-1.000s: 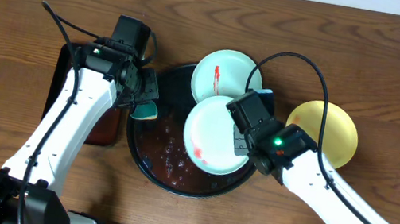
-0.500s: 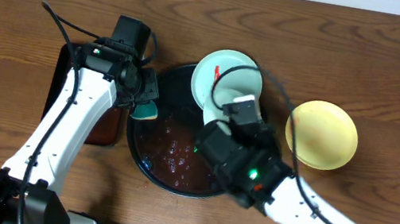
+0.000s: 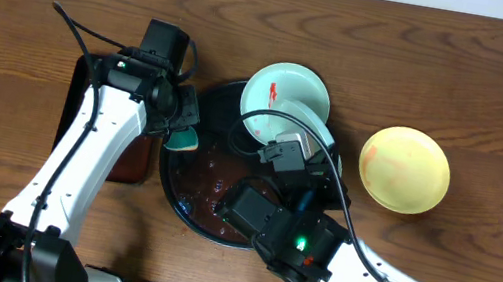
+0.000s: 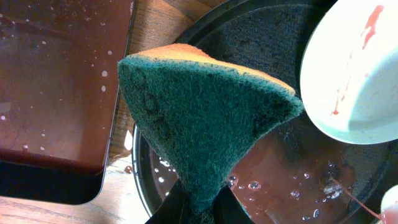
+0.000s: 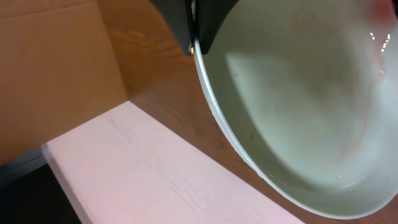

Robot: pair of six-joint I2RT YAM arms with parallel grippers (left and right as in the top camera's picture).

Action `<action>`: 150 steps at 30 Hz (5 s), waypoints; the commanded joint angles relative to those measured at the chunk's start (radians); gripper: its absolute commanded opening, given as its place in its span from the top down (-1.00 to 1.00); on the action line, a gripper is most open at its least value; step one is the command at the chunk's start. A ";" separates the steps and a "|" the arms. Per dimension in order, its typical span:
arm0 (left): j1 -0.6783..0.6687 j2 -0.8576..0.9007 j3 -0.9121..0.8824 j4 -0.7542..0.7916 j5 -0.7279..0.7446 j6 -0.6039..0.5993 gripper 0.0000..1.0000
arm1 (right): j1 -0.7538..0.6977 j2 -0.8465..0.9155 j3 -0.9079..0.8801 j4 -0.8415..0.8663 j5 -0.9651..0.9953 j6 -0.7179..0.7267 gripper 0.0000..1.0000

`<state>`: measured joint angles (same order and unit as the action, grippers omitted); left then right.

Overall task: Clean dirty plates on tray and stack at the side
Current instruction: 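Lift the pale blue plate with the right gripper and carry it right, then set the pale blue plate onto the yellow plate and release, then move the right gripper to the remaining blue plate and grip its rim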

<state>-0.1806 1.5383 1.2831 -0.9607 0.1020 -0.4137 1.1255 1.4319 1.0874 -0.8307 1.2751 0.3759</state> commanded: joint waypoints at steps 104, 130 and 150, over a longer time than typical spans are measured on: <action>0.001 0.037 -0.017 0.005 -0.009 0.018 0.85 | -0.892 0.400 0.095 0.551 -1.580 -0.153 0.16; 0.001 0.037 -0.017 0.004 -0.009 0.018 0.85 | -0.807 0.426 0.164 0.490 -1.616 -0.085 0.98; 0.001 0.037 -0.017 0.001 -0.009 0.018 0.85 | -0.592 0.493 0.159 0.209 -1.469 0.206 0.63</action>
<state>-0.1806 1.5677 1.2774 -0.9581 0.1020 -0.4137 0.5232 1.9152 1.2434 -0.6342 -0.2302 0.5621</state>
